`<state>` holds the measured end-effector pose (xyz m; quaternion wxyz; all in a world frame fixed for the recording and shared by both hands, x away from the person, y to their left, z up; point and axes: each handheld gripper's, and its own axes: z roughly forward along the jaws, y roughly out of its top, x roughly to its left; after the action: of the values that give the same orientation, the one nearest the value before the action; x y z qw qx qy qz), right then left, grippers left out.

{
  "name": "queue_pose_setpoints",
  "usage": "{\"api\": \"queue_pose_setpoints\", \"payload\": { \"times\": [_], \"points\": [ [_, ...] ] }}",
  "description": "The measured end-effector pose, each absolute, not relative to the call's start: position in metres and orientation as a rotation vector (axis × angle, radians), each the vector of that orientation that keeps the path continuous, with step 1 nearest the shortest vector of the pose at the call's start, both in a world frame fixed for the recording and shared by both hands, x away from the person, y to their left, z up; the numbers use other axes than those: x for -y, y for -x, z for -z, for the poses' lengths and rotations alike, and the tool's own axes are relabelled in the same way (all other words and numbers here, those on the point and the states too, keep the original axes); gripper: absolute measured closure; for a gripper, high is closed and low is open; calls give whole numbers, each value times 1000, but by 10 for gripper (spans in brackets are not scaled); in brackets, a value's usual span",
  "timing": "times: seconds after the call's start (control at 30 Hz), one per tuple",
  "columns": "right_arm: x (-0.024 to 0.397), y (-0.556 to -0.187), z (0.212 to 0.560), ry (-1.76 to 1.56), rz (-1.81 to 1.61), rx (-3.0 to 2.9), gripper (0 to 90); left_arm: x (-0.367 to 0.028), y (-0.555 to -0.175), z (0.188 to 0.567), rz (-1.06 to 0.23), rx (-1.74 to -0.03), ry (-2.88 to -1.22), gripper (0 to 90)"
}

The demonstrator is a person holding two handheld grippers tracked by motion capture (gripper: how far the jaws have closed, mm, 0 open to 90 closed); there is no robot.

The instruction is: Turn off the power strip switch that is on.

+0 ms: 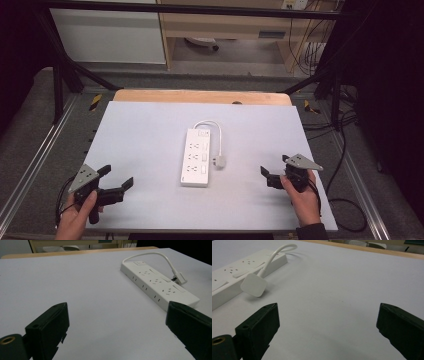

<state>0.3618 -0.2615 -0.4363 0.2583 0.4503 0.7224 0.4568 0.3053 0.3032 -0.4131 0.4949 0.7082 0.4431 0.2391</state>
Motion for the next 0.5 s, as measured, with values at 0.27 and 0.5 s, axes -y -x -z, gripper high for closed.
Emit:
{"api": "queue_pose_setpoints", "payload": {
  "times": [0.27, 0.5],
  "points": [
    [258, -361, 435, -1219, -1250, -1965, 37, -305, -304, 411, -578, -1074, -1682, 48],
    [254, -360, 434, -1195, -1256, -1974, 38, -306, -304, 411, -573, -1069, -1680, 48]
  ]
}}
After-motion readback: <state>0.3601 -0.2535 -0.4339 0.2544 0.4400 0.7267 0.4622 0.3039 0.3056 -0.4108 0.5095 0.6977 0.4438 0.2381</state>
